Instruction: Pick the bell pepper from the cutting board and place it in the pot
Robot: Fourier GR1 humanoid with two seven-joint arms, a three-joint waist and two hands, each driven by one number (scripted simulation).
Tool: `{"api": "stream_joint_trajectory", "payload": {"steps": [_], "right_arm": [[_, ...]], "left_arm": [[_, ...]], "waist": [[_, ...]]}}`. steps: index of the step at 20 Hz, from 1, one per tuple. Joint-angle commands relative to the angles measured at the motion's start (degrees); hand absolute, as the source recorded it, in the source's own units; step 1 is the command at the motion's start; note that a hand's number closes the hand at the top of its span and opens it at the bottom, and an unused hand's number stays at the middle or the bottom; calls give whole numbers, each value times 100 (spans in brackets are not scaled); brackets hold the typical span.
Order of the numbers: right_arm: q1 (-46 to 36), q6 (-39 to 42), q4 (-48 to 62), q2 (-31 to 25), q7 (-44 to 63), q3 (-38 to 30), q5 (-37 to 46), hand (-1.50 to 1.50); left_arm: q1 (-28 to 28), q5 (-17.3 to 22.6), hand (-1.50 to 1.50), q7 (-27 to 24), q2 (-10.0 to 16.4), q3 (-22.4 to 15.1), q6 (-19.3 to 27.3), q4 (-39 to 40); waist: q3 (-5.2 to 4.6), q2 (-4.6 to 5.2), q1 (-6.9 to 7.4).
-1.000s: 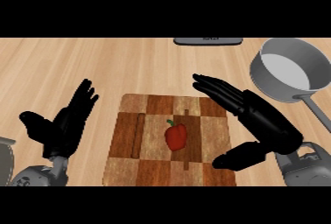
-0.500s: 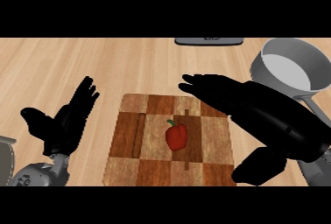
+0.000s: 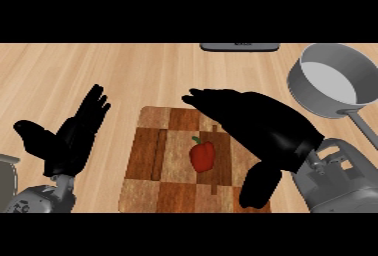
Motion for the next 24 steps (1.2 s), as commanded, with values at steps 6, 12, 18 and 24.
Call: {"api": "stream_joint_trajectory", "payload": {"steps": [6, 12, 18, 24], "right_arm": [[-91, 803, 370, 311, 579, 161, 262, -150], [711, 476, 807, 134, -728, 271, 1518, -150], [712, 746, 19, 1178, 542, 207, 1533, -150], [1001, 617, 571, 1589, -6, 278, 2311, -150]], "left_arm": [[-12, -346, 0, 97, -293, 10, 70, -18], [-39, -197, 0, 182, -184, 411, -352, 34], [7, -537, 0, 469, -426, 360, -276, -241], [80, -680, 0, 313, -604, 552, -551, -33]], "waist": [[4, -3, -17], [7, 16, -7], [5, 0, -20], [5, 8, -13]]}}
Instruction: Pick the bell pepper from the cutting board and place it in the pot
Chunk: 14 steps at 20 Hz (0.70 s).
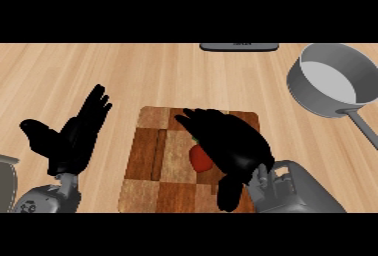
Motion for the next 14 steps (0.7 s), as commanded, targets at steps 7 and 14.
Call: {"api": "stream_joint_trajectory", "payload": {"steps": [7, 14], "right_arm": [[334, 99, 466, 307, 229, 248, 871, -150], [6, -309, 1778, 947, -290, 463, 1675, -150]], "left_arm": [[-252, -90, 0, 65, -71, 315, -228, 155], [300, -322, 0, 220, -246, 148, -251, -399]], "waist": [[1, 2, -17], [1, 3, 39]]}}
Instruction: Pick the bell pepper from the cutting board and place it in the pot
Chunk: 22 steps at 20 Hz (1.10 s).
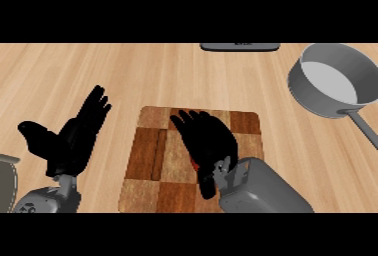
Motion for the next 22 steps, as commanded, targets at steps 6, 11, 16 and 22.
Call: {"api": "stream_joint_trajectory", "payload": {"steps": [6, 11, 16, 22], "right_arm": [[290, 340, 416, -56, -361, 58, 679, -150], [-159, 150, 1172, 204, -338, -10, 785, -150], [460, 200, 907, 7, -798, 22, 1211, -150], [194, -365, 1286, 177, -1780, -36, 1068, 150]], "left_arm": [[242, -196, 0, -118, -254, 71, -103, -29], [9, -175, 0, 56, -217, 301, -271, -31], [-144, -256, 0, 28, -328, 384, -410, 257], [-65, -401, 0, 282, -396, 293, -297, -88]], "waist": [[0, -5, -14], [0, 2, 8], [1, -1, -27], [2, 3, -7]]}}
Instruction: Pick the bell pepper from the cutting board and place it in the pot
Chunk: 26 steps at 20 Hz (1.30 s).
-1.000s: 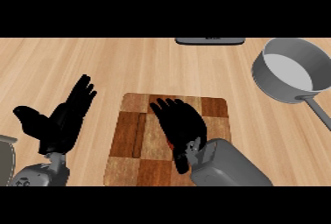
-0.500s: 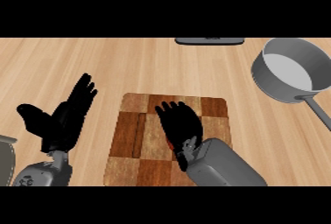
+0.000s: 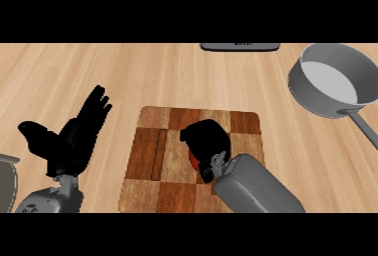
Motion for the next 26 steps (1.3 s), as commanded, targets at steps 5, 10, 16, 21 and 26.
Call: {"api": "stream_joint_trajectory", "payload": {"steps": [5, 10, 16, 21, 26], "right_arm": [[130, -384, -151, 60, -474, 214, 231, 150], [100, -739, 181, -90, -1184, -132, 501, 150], [1308, -894, -943, -1905, -701, -1756, 149, 150], [1828, -1495, -861, -3361, -1137, -3668, -186, 150], [2605, -1825, -1127, -4342, -2377, -5257, -1015, 150]], "left_arm": [[-83, -194, 0, 400, -156, -4, 81, -259], [88, -213, 0, -254, -184, 72, -266, 220], [335, -148, 0, 18, -93, 411, 48, -160], [484, -129, 0, -73, -17, 605, 92, -190], [356, -41, 0, 22, 43, 594, -42, -245]], "waist": [[0, -5, -7], [-1, 1, -17], [19, -78, -617], [25, -100, -856], [10, -84, -581]]}}
